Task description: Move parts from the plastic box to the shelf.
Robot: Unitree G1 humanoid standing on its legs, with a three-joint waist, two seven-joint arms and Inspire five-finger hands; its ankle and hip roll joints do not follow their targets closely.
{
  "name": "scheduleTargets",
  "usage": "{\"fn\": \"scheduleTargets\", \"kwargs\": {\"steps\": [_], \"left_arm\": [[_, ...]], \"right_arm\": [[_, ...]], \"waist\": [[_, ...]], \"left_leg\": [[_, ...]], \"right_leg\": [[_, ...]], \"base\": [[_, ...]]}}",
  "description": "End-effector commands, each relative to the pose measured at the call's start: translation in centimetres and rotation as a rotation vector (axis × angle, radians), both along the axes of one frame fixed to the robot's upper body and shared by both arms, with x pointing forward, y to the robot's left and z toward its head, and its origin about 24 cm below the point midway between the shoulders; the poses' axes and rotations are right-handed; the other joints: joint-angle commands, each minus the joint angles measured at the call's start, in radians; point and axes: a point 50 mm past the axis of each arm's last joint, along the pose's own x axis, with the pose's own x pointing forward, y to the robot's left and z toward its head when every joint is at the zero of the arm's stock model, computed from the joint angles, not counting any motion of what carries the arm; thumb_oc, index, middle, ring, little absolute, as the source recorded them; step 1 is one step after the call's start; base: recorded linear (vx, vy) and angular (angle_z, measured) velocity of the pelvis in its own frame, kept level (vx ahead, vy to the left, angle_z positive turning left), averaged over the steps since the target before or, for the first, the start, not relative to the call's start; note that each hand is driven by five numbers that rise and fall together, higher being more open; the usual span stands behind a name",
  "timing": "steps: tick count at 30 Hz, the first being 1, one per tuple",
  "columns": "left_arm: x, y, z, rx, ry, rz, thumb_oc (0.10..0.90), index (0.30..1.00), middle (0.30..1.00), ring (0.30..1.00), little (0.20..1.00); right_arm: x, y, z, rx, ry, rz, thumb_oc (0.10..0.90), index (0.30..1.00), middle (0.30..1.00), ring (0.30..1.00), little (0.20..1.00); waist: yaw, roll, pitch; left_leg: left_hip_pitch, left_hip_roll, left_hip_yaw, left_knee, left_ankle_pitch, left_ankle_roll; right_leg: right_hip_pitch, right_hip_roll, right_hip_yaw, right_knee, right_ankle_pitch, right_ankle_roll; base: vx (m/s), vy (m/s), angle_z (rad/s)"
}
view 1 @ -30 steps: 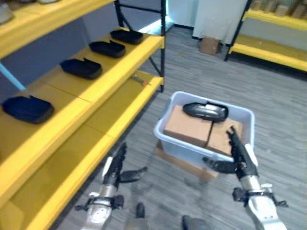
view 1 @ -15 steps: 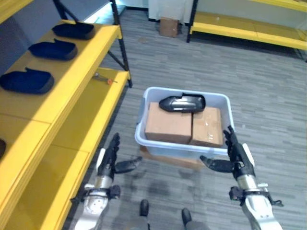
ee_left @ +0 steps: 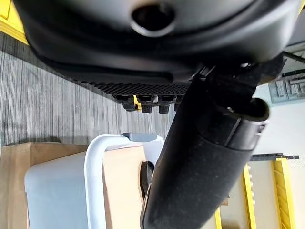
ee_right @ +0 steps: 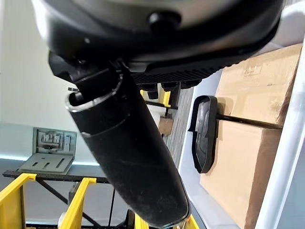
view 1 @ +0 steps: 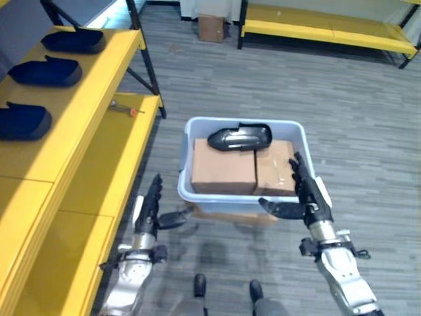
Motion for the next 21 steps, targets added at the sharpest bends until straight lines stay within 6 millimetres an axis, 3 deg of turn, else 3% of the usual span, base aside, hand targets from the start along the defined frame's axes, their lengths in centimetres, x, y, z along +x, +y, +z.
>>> {"fn": "scheduleTargets", "kwargs": {"steps": [1, 5, 7, 9, 11, 12, 16, 21], "left_arm": [[2.0, 0.0, 5.1, 0.011, -0.278, 0.004, 0.9, 1.0, 1.0, 1.0, 1.0], [1.9, 0.1, 4.8, -0.011, -0.278, 0.036, 0.9, 1.0, 1.0, 1.0, 1.0], [1.7, 0.1, 4.6, -0.014, -0.271, 0.039, 0.9, 1.0, 1.0, 1.0, 1.0], [2.0, -0.6, 4.9, -0.031, -0.286, 0.013, 0.9, 1.0, 1.0, 1.0, 1.0], [2.3, -1.0, 5.0, -0.036, -0.293, 0.003, 0.9, 1.0, 1.0, 1.0, 1.0], [2.9, -1.9, 5.4, -0.056, -0.313, -0.017, 0.9, 1.0, 1.0, 1.0, 1.0], [3.2, -2.6, 5.7, -0.088, -0.32, -0.028, 0.9, 1.0, 1.0, 1.0, 1.0], [3.6, -3.3, 5.7, -0.109, -0.318, -0.039, 0.9, 1.0, 1.0, 1.0, 1.0]], "right_arm": [[1.1, 0.4, 4.3, 0.001, -0.223, 0.023, 0.9, 1.0, 1.0, 1.0, 1.0], [2.0, 0.6, 4.8, -0.014, -0.246, 0.016, 0.9, 1.0, 1.0, 1.0, 1.0], [2.1, 0.6, 4.9, -0.017, -0.252, 0.015, 0.9, 1.0, 1.0, 1.0, 1.0], [1.8, 0.1, 5.1, -0.018, -0.263, -0.002, 0.9, 1.0, 1.0, 1.0, 1.0], [1.9, 0.0, 5.2, -0.017, -0.266, -0.01, 0.9, 1.0, 1.0, 1.0, 1.0], [1.9, -0.3, 5.4, -0.014, -0.28, -0.029, 0.9, 1.0, 1.0, 1.0, 1.0], [2.2, -0.3, 6.0, -0.028, -0.304, -0.034, 0.9, 1.0, 1.0, 1.0, 1.0], [2.3, -0.6, 6.1, -0.034, -0.309, -0.064, 0.9, 1.0, 1.0, 1.0, 1.0]], "waist": [[0.011, 0.056, 0.047], [0.001, 0.08, 0.081], [-0.002, 0.077, 0.078], [0.002, 0.044, 0.062], [-0.003, 0.039, 0.059], [-0.022, 0.031, 0.063], [-0.038, 0.037, 0.076], [-0.055, 0.026, 0.089]], "left_leg": [[0.148, 0.009, -0.014, -0.057, 0.029, -0.095], [0.195, 0.022, 0.035, -0.106, 0.045, -0.114], [0.198, 0.022, 0.046, -0.099, 0.05, -0.123], [0.171, 0.004, 0.064, -0.02, 0.042, -0.133], [0.163, 0.005, 0.071, 0.0, 0.033, -0.131], [0.14, 0.018, 0.075, 0.05, 0.013, -0.122], [0.137, 0.046, 0.089, 0.129, 0.005, -0.125], [0.116, 0.064, 0.096, 0.226, -0.004, -0.125]], "right_leg": [[0.051, 0.054, -0.204, -0.003, -0.026, -0.083], [-0.023, 0.038, -0.339, -0.219, -0.016, -0.059], [-0.038, 0.04, -0.36, -0.287, 0.002, -0.05], [-0.005, 0.024, -0.382, -0.293, 0.026, -0.038], [0.0, 0.023, -0.379, -0.296, 0.031, -0.038], [-0.005, 0.023, -0.361, -0.247, 0.051, -0.02], [-0.004, 0.023, -0.373, -0.177, 0.043, -0.021], [-0.001, 0.028, -0.353, -0.153, 0.031, -0.028]], "base": [[0.08, 0.159, -0.76], [0.07, 0.084, -0.84], [0.15, -0.051, -0.37], [0.2, -0.144, -0.19], [0.09, -0.097, 0.21], [0.13, -0.123, 0.48], [0.17, -0.113, 0.21], [0.12, -0.111, -0.01]]}}
